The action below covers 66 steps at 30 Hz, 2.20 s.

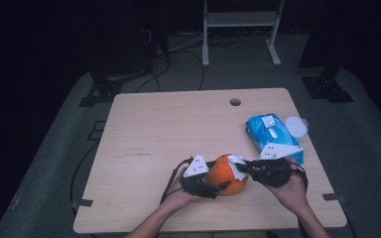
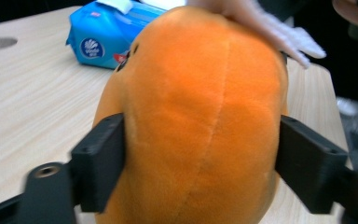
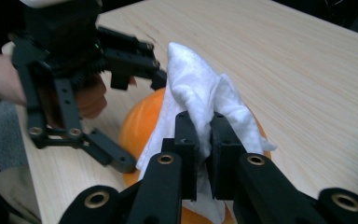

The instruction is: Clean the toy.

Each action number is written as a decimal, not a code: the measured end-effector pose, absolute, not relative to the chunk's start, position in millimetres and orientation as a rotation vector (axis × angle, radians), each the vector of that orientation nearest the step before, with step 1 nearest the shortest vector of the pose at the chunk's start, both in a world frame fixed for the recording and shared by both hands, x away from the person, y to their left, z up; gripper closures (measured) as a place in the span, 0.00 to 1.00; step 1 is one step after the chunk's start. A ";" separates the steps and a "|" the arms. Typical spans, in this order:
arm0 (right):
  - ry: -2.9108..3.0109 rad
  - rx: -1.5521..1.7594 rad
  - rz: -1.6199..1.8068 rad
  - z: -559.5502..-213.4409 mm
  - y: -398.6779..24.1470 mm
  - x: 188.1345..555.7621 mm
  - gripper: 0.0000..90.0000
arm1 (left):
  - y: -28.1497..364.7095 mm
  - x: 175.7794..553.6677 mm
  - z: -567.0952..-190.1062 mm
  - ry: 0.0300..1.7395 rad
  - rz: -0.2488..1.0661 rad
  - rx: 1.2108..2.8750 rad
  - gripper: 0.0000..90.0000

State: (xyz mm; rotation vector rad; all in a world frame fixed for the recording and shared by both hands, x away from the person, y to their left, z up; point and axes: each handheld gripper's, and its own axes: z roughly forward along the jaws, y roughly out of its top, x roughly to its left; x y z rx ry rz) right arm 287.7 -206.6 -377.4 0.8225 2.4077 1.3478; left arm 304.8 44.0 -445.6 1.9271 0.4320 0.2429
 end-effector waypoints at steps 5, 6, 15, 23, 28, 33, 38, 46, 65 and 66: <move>2.401 0.892 1.385 -384.0 -220.2 295.0 0.92 | 50.1 314.8 -451.9 0.372 0.194 1.946 0.07; 2.397 0.904 1.381 -384.2 -222.4 295.3 0.92 | 49.7 316.8 -455.6 0.370 0.189 1.956 0.07; 2.379 0.862 1.441 -376.0 -214.6 288.9 0.92 | 49.2 311.0 -440.3 0.317 0.233 1.977 0.31; 2.380 0.972 1.571 -388.3 -227.1 302.7 0.92 | 61.1 312.0 -419.5 0.348 0.174 2.078 0.33; 2.401 1.006 1.494 -399.0 -218.9 306.3 0.93 | 55.5 313.7 -424.4 0.411 0.175 2.092 0.32; 2.394 0.883 1.467 -384.7 -201.1 293.1 0.93 | 50.3 313.6 -433.3 0.446 0.181 2.095 0.29; 2.385 0.888 1.465 -386.9 -204.0 295.4 0.92 | 51.2 312.5 -430.9 0.435 0.196 2.070 0.35; 2.385 0.901 1.490 -385.5 -207.3 294.8 0.92 | 61.8 309.7 -412.1 0.390 0.182 2.103 0.35; 2.415 0.919 1.431 -396.0 -197.9 294.6 0.92 | 54.0 307.5 -418.8 0.369 0.216 2.107 0.34; 2.424 0.877 1.444 -392.1 -192.0 290.9 0.92 | 54.3 307.5 -419.0 0.364 0.220 2.110 0.33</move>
